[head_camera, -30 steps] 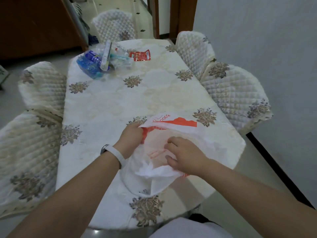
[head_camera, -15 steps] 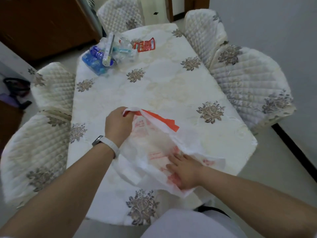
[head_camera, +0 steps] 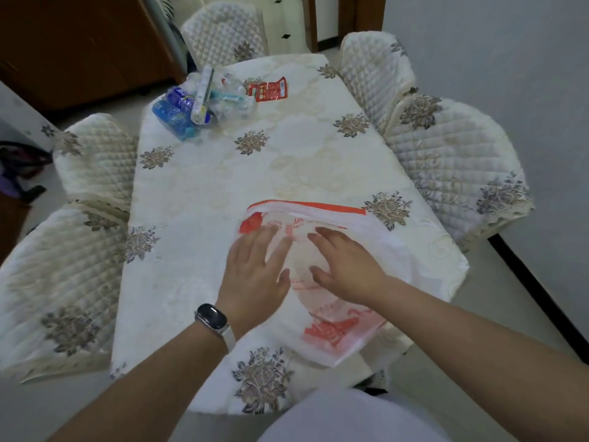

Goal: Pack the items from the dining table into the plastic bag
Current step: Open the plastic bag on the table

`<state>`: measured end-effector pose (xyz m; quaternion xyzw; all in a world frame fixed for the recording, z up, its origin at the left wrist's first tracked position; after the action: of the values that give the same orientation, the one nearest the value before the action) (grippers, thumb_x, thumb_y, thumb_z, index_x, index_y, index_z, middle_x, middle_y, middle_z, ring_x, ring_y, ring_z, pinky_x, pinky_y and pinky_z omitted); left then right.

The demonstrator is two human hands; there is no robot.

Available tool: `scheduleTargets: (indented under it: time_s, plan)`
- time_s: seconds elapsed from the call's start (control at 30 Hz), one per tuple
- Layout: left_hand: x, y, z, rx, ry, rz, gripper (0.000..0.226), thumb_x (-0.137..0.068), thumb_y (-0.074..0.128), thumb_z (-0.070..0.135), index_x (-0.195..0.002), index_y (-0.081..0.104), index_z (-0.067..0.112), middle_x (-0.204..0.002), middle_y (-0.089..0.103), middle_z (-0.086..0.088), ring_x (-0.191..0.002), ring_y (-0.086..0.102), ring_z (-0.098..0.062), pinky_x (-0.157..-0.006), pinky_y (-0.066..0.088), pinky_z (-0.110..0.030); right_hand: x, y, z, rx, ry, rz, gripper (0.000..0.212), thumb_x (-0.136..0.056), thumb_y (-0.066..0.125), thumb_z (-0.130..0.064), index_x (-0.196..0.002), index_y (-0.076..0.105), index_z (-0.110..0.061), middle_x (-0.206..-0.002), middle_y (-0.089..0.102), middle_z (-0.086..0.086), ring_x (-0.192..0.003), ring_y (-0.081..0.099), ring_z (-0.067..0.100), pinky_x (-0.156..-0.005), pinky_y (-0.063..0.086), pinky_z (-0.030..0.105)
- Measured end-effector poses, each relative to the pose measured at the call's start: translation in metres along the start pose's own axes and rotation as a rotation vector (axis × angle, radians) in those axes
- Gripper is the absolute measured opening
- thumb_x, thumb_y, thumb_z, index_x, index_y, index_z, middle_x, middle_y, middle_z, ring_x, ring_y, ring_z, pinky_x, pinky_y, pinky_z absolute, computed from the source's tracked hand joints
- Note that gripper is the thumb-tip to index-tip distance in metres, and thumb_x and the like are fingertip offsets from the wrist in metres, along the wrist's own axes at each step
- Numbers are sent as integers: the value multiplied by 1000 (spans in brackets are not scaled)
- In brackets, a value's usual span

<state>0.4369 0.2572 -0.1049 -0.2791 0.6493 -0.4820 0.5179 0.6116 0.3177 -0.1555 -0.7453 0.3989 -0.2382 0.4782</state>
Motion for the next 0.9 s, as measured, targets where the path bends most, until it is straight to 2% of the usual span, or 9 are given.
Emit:
scheduleTargets:
  time_s: [0.07,0.17,0.27,0.37,0.5,0.63,0.7,0.77,0.9]
  plan:
    - [25,16,18,7,177,-144,43,-78,71,21,-120,65,12,-131,61,-15,-123,54,-35,-105,42,-54,-2,-9,-2,15,20,-16,65,-94,49,-43,-150,26,-18,-152,35,7,-135,38,25,-106,35,38]
    - [46,37,23,-52,255,-368,34,-86,59,39,-110,69,17,-124,66,-7,-117,59,-29,-103,43,-50,-2,-21,-5,103,18,7,65,-95,48,-43,-150,25,-19,-148,41,8,-131,43,26,-103,38,37]
    - [48,43,13,-111,243,-582,47,-92,39,55,-92,70,20,-95,69,0,-96,64,-26,-98,45,-48,-5,-32,-6,141,73,27,60,-93,51,-42,-145,34,-17,-133,53,10,-118,51,30,-93,41,37]
    - [49,37,0,-155,252,-692,53,-98,30,54,-92,69,18,-88,67,0,-86,62,-26,-91,42,-42,-19,-43,2,233,145,48,56,-92,50,-45,-138,44,-13,-136,52,13,-125,45,32,-104,32,40]
    - [53,25,-17,-190,247,-698,49,-101,29,50,-100,67,19,-97,68,0,-94,61,-25,-95,38,-39,-33,-52,9,341,172,10,60,-92,45,-51,-139,43,-13,-142,46,12,-131,39,31,-111,28,43]
    - [61,17,-30,-131,245,-563,54,-96,26,53,-112,66,21,-113,67,1,-108,61,-23,-102,42,-42,-15,-39,-11,230,174,-130,62,-95,46,-46,-146,32,-14,-131,54,12,-115,52,28,-91,43,37]
    - [64,12,-33,-113,249,-490,55,-93,29,53,-115,67,20,-118,68,-1,-110,63,-25,-100,46,-44,0,-30,-23,203,188,-160,65,-95,46,-46,-150,26,-17,-130,55,11,-113,54,27,-87,45,37]
    - [67,5,-33,-78,243,-449,52,-92,35,51,-117,68,19,-121,68,-3,-112,63,-26,-99,47,-46,16,-21,-33,269,168,-129,66,-94,45,-49,-150,25,-19,-138,49,10,-120,50,28,-95,43,39]
    - [77,-2,-30,-38,221,-386,50,-91,36,49,-114,68,17,-122,67,-6,-113,63,-28,-97,48,-49,45,-2,-55,381,99,-31,62,-92,48,-49,-145,38,-16,-152,36,12,-135,38,32,-109,33,44]
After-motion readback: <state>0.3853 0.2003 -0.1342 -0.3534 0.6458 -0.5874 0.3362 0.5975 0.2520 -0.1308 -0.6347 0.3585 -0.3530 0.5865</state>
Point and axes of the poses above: each hand's wrist, its own x-axis away from the middle knuckle, its own y-axis out of the palm, z = x × y, the point moved 3 cm from there along -x, towards the middle knuckle
